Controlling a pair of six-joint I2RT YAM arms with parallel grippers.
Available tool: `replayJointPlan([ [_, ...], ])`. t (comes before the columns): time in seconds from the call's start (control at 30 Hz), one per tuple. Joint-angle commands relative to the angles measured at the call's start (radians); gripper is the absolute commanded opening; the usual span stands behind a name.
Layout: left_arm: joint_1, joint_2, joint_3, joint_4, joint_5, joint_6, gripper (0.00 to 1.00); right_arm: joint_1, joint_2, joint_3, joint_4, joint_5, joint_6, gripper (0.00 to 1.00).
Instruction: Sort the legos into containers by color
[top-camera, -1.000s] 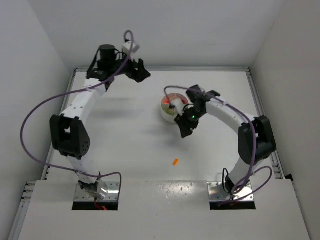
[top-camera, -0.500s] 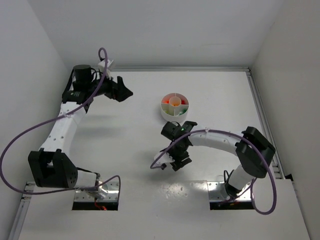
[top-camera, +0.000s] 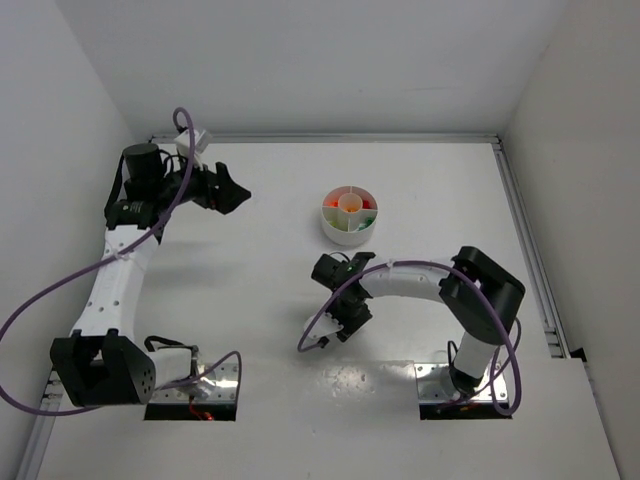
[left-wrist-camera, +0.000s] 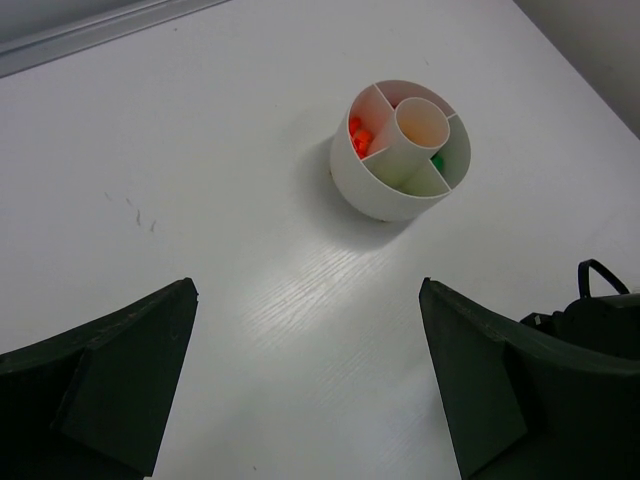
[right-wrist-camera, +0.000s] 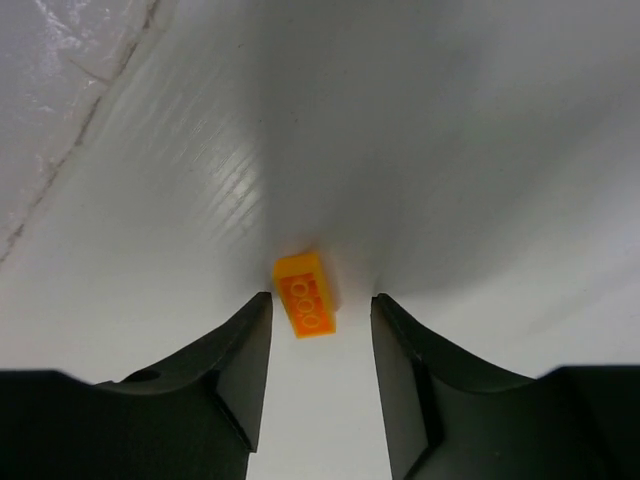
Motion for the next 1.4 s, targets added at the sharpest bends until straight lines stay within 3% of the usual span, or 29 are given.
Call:
replayJointPlan([
  [0.0, 0.016, -0.004, -0.001, 0.009, 0.043, 0.007, 1.00, 0.021, 0.002, -0.024, 0.057, 0.017, 0.001, 0.42],
  [0.27, 0.027, 0.023, -0.001, 0.009, 0.061, 0.016, 1.00, 0.041, 0.002, -0.070, 0.089, 0.027, 0.041, 0.30],
  [0.47, 0.027, 0.033, -0.001, 0.009, 0.061, 0.016, 1.00, 0.050, -0.010, -0.080, 0.115, 0.046, 0.113, 0.12],
  [0.57, -0.011, 0.033, -0.001, 0.022, -0.032, -0.020, 1.00, 0.035, -0.038, 0.034, 0.052, 0.045, 0.251, 0.05],
  [0.67, -0.051, 0.043, 0.020, 0.033, -0.121, -0.061, 1.00, 0.009, -0.061, 0.259, -0.046, -0.018, 0.426, 0.02],
  [0.73, -0.085, 0.085, 0.061, 0.024, -0.219, -0.076, 1.00, -0.040, -0.115, 0.324, -0.046, -0.029, 0.553, 0.00],
  [0.9, -0.126, 0.192, 0.165, -0.013, -0.310, -0.113, 1.00, -0.156, -0.144, 0.410, -0.006, 0.028, 0.769, 0.00],
  [1.13, -0.183, 0.352, 0.340, -0.094, -0.269, -0.083, 1.00, -0.450, 0.018, 0.684, -0.048, -0.045, 0.934, 0.00],
  [1.37, -0.217, 0.382, 0.387, -0.103, -0.380, -0.070, 1.00, -0.546, 0.141, 0.806, -0.060, -0.085, 0.997, 0.00],
])
